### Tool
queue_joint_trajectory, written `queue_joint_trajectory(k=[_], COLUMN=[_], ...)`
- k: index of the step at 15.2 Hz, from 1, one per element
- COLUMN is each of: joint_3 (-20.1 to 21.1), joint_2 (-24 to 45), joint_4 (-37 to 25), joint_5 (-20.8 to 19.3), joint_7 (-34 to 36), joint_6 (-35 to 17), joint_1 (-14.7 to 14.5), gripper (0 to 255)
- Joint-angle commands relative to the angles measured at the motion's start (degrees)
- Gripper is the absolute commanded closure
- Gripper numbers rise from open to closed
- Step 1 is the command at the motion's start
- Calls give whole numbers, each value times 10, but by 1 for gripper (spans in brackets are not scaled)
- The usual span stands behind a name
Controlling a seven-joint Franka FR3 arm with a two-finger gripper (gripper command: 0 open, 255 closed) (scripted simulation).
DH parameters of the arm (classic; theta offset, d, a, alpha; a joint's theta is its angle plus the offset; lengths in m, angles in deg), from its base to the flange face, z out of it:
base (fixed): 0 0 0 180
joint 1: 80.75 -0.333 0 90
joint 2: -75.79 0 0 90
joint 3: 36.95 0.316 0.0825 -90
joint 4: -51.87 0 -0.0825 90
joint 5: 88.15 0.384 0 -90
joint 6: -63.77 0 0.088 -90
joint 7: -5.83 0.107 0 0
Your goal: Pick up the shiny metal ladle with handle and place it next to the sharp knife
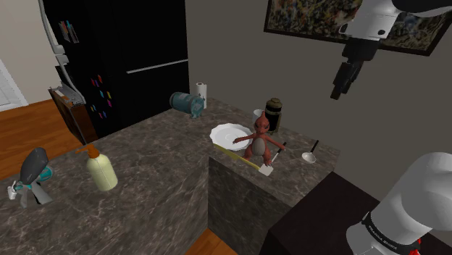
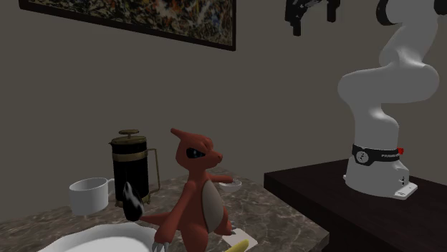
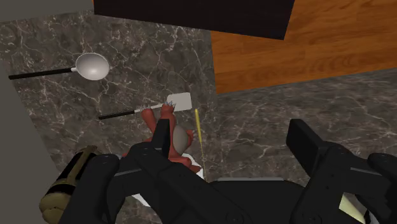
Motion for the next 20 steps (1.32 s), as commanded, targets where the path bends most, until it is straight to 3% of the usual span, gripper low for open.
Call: queue_joint_trajectory(k=[1,10,20], joint_3=[0,-17,-46], joint_2=[0,71,204], joint_4=[0,94,142], joint_5=[0,-12,-20], joint_7=[0,79,162], joint_6=[0,-183,-386], joint_1=[0,58,119], gripper=[0,0,0])
